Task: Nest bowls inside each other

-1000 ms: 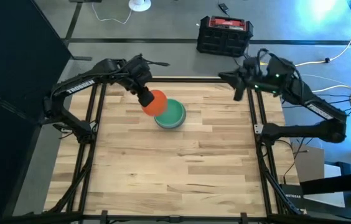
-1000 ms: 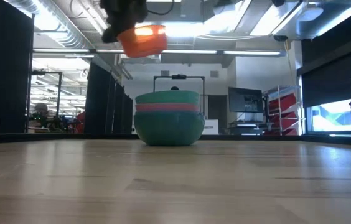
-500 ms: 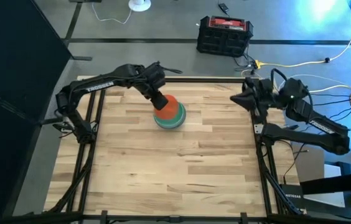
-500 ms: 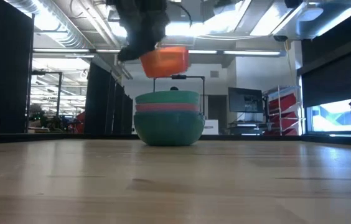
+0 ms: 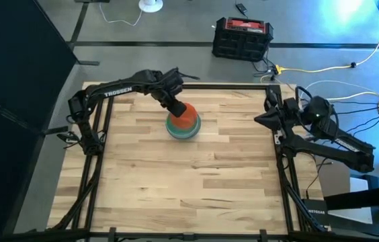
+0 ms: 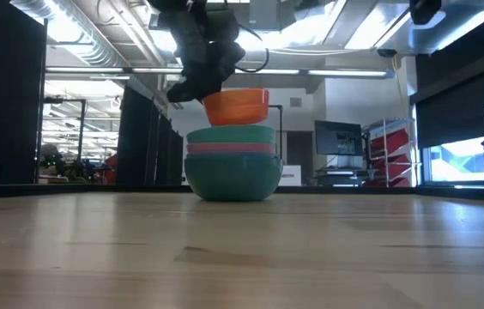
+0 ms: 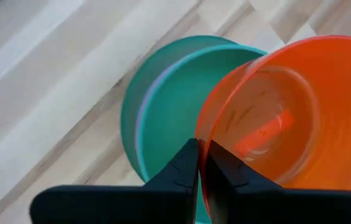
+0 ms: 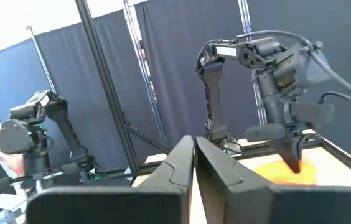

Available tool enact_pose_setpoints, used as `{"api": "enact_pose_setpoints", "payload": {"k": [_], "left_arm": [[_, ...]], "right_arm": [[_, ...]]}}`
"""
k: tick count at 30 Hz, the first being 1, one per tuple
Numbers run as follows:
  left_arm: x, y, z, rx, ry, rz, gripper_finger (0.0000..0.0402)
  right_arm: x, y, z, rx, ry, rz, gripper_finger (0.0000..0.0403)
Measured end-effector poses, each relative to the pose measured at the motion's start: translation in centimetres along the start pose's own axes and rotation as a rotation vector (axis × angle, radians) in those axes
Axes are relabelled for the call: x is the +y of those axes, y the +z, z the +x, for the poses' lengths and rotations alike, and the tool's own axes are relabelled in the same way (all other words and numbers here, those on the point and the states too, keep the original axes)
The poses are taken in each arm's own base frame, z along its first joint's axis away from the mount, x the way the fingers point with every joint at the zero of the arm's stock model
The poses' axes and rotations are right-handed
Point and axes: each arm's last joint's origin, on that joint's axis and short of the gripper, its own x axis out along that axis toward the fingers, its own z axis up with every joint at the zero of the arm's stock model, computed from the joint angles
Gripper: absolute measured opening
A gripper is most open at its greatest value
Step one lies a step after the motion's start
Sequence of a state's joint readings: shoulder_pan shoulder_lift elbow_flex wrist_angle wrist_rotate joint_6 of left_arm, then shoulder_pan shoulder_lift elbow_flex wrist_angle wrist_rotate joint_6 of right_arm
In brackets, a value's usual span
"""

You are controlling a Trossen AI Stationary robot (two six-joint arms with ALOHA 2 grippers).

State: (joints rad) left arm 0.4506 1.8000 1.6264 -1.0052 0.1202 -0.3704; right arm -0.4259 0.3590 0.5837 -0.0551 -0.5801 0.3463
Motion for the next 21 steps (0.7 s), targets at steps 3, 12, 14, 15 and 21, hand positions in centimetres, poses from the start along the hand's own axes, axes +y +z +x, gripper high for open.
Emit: {"api": "enact_pose_setpoints", "payload": {"k": [3, 12, 14, 15, 21], "left_arm": [[0.8, 0.0, -0.1, 0.017, 0.02, -0.02, 0.0], [1.6, 0.2, 1.5, 0.078, 0.064, -0.036, 0.0001], [1.4, 0.1, 1.8, 0.084, 0.071, -0.032, 0.0001], [1.3, 0.1, 1.9, 0.087, 0.075, -0.03, 0.0001], [0.9, -0.1, 2.6, 0.105, 0.095, -0.018, 0.0002]], "right_arm": [[-0.1, -0.6, -0.2, 0.003, 0.0, 0.012, 0.0], [-0.4, -1.5, -0.2, 0.023, -0.003, 0.039, 0.0], [-0.4, -1.5, -0.2, 0.026, -0.004, 0.041, 0.0], [-0.4, -1.6, -0.2, 0.028, -0.004, 0.042, 0.0], [-0.4, -1.7, -0.2, 0.036, -0.008, 0.048, 0.0]]}}
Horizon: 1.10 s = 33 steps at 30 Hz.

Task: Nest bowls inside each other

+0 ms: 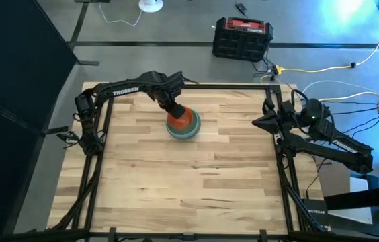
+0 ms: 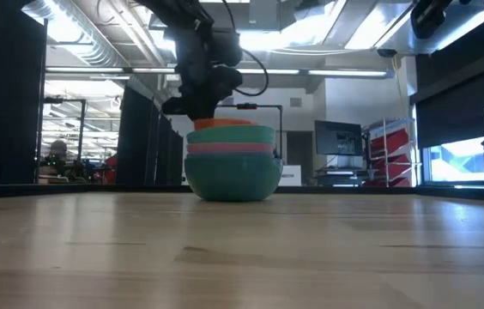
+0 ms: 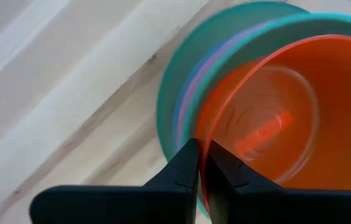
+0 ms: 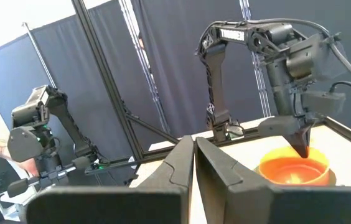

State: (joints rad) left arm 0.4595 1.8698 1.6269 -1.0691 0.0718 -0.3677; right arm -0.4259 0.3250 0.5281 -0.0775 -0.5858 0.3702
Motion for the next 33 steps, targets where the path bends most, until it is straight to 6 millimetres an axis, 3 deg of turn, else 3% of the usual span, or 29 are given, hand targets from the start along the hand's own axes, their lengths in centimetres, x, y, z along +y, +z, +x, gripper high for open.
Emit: {"api": "enact_pose_setpoints", "payload": {"k": [5, 16, 33], "left_arm": [[-0.5, -0.2, 0.5, 0.011, 0.013, 0.004, 0.0007], [-2.1, -0.9, 0.6, 0.022, 0.005, 0.015, 0.0075], [-3.0, -0.8, 0.4, -0.037, 0.008, 0.01, 0.0139]], "right_arm": [[0.0, -0.1, 0.0, 0.007, -0.003, 0.005, 0.0], [0.0, -0.1, 0.0, 0.007, -0.002, 0.005, 0.0], [-0.1, -0.2, 0.0, 0.024, 0.001, 0.03, 0.0]]}}
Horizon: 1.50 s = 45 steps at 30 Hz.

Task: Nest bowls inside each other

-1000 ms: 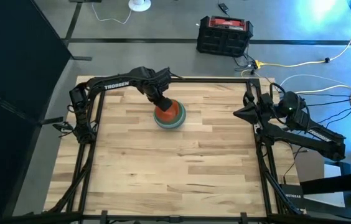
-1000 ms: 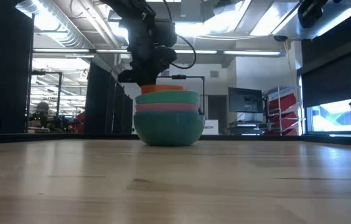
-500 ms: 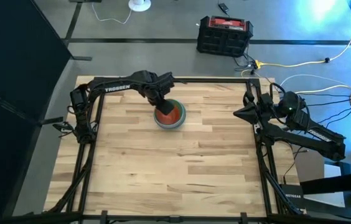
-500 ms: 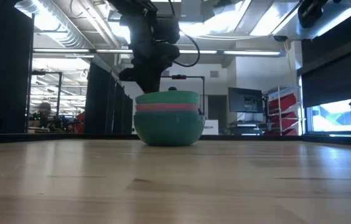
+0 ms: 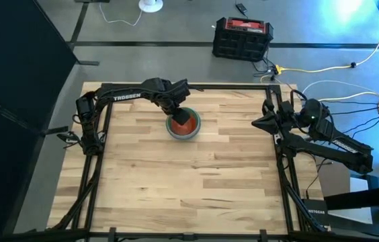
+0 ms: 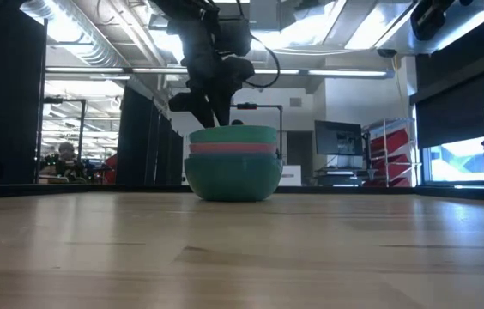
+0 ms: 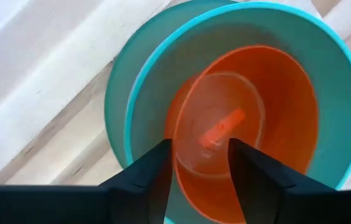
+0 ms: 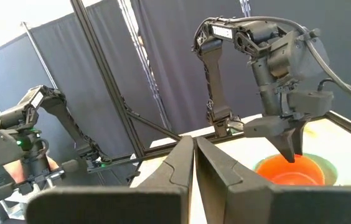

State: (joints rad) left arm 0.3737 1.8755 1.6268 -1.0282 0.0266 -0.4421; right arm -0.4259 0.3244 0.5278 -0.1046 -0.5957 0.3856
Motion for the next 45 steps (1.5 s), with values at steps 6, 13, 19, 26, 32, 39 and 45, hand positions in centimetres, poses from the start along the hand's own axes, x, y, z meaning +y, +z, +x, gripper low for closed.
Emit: {"api": "enact_pose_setpoints", "payload": {"k": [6, 13, 19, 26, 32, 39, 45], "left_arm": [[0.1, -0.2, -0.3, -0.003, 0.025, 0.003, 0.0146], [0.4, -0.5, -0.3, 0.023, 0.073, 0.022, 0.0146], [0.7, 0.3, -0.4, -0.044, 0.072, -0.014, 0.0146], [1.1, 1.4, -0.6, -0.136, 0.039, -0.072, 0.0146], [1.5, 2.5, -0.9, -0.226, 0.007, -0.136, 0.0146], [3.5, 4.0, 0.8, -0.253, 0.03, -0.336, 0.0136], [4.9, 4.6, 3.0, -0.214, 0.052, -0.415, 0.0105]], "right_arm": [[0.0, 0.0, 0.0, 0.001, 0.0, 0.003, 0.0], [0.0, 0.0, 0.0, 0.002, 0.0, 0.007, 0.0], [0.0, -0.1, 0.0, 0.008, -0.003, 0.011, 0.0], [-0.1, -0.2, 0.0, 0.016, -0.006, 0.017, 0.0], [-0.1, -0.2, 0.0, 0.022, -0.009, 0.023, 0.0], [-0.1, -0.2, 0.0, 0.022, -0.008, 0.019, 0.0], [-0.1, -0.2, 0.0, 0.021, -0.009, 0.019, 0.0]]}}
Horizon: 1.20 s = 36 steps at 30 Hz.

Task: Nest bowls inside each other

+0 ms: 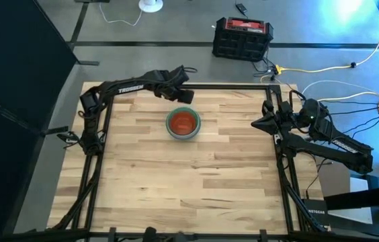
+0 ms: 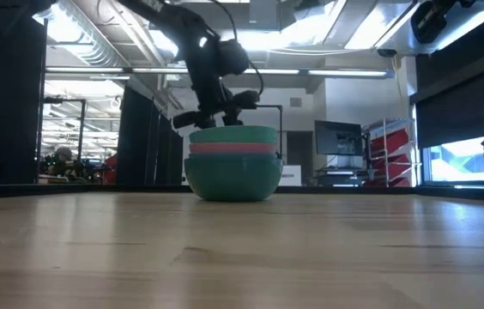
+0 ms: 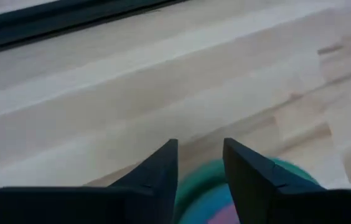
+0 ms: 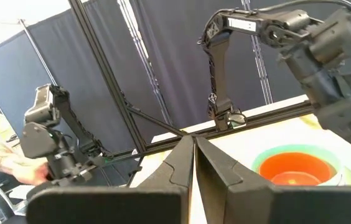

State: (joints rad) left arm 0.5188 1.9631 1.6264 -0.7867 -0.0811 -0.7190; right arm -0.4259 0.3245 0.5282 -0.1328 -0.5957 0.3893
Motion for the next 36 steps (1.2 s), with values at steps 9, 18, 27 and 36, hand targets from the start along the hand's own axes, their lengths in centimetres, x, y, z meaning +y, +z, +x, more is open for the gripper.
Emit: {"api": "enact_pose_setpoints", "payload": {"k": [9, 18, 27, 36], "left_arm": [[0.5, 0.5, 2.6, 0.035, -0.013, -0.058, 0.0049], [0.9, 0.7, 4.8, 0.077, -0.033, -0.103, 0.0002], [0.4, -1.3, 5.5, 0.178, 0.027, -0.042, 0.0], [-1.9, -3.8, 5.1, 0.219, 0.021, 0.059, 0.0]], "right_arm": [[0.0, 0.0, 0.0, 0.002, -0.001, 0.006, 0.0], [0.0, 0.0, 0.0, 0.005, -0.002, 0.019, 0.0], [0.0, 0.0, 0.0, 0.004, -0.001, 0.025, 0.0], [0.0, 0.0, 0.0, 0.004, -0.002, 0.02, 0.0]]}}
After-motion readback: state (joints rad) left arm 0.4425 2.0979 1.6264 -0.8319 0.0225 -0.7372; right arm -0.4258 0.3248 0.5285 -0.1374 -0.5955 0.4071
